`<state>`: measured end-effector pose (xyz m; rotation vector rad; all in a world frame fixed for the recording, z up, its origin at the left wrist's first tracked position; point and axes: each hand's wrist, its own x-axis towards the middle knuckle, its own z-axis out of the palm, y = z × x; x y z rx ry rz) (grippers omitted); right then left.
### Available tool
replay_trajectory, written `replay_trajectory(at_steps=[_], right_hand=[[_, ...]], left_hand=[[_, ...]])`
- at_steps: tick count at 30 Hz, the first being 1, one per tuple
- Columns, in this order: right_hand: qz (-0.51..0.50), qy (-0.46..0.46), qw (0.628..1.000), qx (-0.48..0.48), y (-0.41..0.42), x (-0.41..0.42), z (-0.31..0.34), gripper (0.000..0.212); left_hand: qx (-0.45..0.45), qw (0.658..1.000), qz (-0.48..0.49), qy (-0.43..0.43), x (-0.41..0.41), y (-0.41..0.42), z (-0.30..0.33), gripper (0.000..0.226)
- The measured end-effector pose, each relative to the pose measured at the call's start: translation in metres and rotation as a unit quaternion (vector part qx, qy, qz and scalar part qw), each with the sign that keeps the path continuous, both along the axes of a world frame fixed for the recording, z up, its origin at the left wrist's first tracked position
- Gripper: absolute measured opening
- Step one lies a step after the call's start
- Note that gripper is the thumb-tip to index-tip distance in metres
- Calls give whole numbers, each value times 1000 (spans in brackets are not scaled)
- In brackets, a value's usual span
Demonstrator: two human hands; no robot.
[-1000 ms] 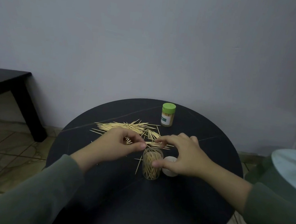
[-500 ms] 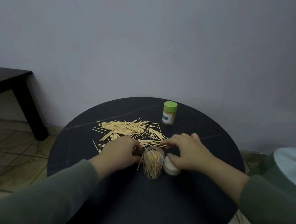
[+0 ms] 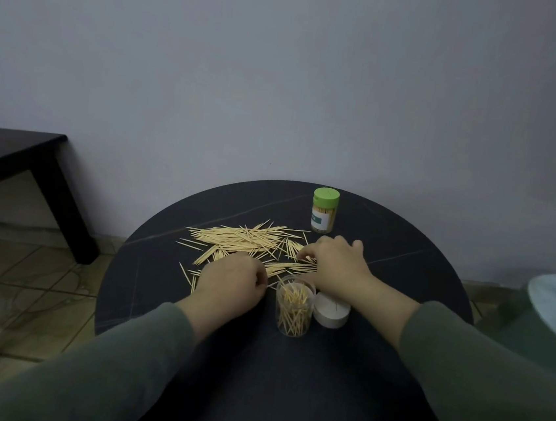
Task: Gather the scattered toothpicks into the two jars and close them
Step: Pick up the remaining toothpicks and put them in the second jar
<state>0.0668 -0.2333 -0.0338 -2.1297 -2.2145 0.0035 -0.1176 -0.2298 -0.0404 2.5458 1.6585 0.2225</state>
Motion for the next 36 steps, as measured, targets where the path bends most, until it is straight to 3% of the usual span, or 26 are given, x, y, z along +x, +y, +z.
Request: replay_trajectory(at_steps=[8, 18, 25, 36], right_hand=[[-33, 102, 993, -40, 19, 12, -5, 49], [-35, 49, 998, -9, 19, 19, -7, 25], [-40, 66, 997, 4, 16, 19, -14, 47], [-18, -21, 1000, 7, 18, 14, -11, 28]], left_hand=[[28, 1000, -6, -5, 5, 11, -8, 33], [20, 998, -38, 45, 14, 15, -11, 42], [47, 998, -36, 31, 18, 25, -10, 30], [63, 995, -43, 57, 18, 28, -12, 34]])
